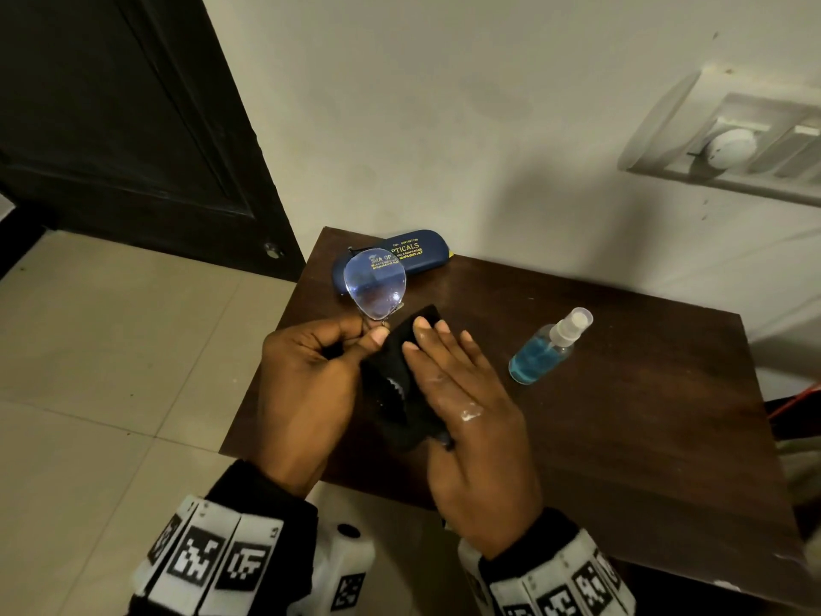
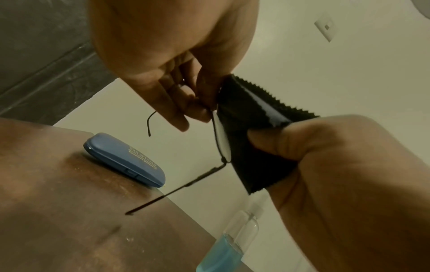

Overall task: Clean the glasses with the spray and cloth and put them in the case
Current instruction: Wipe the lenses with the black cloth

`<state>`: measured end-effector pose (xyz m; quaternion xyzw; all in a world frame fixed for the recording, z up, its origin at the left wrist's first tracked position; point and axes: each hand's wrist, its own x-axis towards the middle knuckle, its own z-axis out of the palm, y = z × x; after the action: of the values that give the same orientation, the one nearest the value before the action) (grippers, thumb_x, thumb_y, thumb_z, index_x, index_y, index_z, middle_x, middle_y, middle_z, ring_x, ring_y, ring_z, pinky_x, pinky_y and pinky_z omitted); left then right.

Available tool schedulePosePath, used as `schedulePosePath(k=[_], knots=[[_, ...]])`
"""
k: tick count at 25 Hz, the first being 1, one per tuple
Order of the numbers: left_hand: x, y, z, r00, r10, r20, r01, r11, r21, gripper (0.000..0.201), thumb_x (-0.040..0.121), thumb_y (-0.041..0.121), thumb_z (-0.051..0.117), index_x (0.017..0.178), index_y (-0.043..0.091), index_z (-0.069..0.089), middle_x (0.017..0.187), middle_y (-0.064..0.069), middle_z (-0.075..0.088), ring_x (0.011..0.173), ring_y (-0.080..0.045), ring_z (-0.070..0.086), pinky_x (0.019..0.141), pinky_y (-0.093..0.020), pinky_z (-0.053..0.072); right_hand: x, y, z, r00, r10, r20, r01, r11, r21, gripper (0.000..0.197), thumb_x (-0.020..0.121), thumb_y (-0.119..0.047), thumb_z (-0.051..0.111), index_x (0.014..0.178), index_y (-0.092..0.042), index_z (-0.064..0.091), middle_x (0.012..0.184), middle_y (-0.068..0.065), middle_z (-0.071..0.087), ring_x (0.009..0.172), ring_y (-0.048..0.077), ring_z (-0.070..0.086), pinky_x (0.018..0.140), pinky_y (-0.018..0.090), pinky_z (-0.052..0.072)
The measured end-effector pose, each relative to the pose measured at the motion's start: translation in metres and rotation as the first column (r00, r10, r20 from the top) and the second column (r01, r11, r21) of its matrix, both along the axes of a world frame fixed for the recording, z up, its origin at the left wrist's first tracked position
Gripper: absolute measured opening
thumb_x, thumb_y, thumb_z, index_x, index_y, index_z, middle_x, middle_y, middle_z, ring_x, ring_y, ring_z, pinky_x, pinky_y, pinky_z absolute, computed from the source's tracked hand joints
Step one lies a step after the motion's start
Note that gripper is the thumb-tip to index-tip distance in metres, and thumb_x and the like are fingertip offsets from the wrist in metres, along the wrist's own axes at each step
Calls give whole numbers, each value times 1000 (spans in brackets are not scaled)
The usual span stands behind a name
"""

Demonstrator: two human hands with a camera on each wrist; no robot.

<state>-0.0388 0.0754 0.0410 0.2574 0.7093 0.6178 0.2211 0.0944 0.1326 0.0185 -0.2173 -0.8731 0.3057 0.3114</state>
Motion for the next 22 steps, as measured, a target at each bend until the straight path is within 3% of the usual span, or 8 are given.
schedulePosePath(k=[2,4,6,8,12,17,20,22], knots=[[1,-1,0,1000,5,19,-5,1000,7,8,80,4,68,80,5,76,76,-13,73,77,-31,70,78,-38,57,-1,-3,-4,995,4,99,-14,995,103,68,69,-12,39,136,-4,49,148,10,41,142,20,28,117,42,20],[1,-3,3,998,6,70,-7,1000,15,9,80,2,68,80,6,76,76,-12,74,76,-28,70,77,-37,57,0,-8,-7,988,75,134,-97,982,163,65,71,-13,41,135,-2,49,147,12,40,142,23,29,117,44,21],[-1,-4,5,981,-6,194,0,999,34,10,81,1,67,77,3,75,74,-12,73,70,-23,66,71,-33,54,2,-12,-11,969,173,175,-209,955,209,60,74,-14,43,131,-2,54,145,12,43,141,23,31,117,44,22],[-3,-4,6,950,-19,311,-2,998,67,15,82,0,64,70,3,72,70,-14,67,68,-23,60,69,-31,49,5,-14,-13,965,180,188,-224,943,248,56,76,-14,42,129,-3,57,143,11,47,141,21,32,117,43,21],[-1,-3,8,953,-19,303,0,998,60,16,82,-1,65,67,3,72,64,-11,63,65,-22,57,68,-30,47,8,-15,-14,991,89,102,-112,962,250,55,79,-14,38,130,-2,53,141,13,48,139,23,36,117,44,22],[-2,-4,7,958,-1,287,-5,1000,19,11,79,-2,67,70,-1,72,69,-24,65,67,-22,58,72,-33,49,4,-8,-12,993,-56,108,35,982,184,67,68,-12,40,133,-1,51,144,11,45,140,22,32,117,44,21],[2,-4,8,963,-11,271,12,1000,-1,10,78,-2,68,72,2,74,79,-31,67,70,-21,58,72,-34,49,3,-11,-9,993,15,120,-37,982,186,64,70,-10,40,133,-2,51,145,12,43,141,23,31,118,43,19],[5,-3,9,961,-17,276,20,1000,-7,10,78,-3,68,71,1,74,75,-29,67,69,-20,58,70,-31,48,3,-10,-9,991,52,125,-78,974,213,61,72,-10,41,131,-3,53,144,12,45,140,23,33,118,43,20]])
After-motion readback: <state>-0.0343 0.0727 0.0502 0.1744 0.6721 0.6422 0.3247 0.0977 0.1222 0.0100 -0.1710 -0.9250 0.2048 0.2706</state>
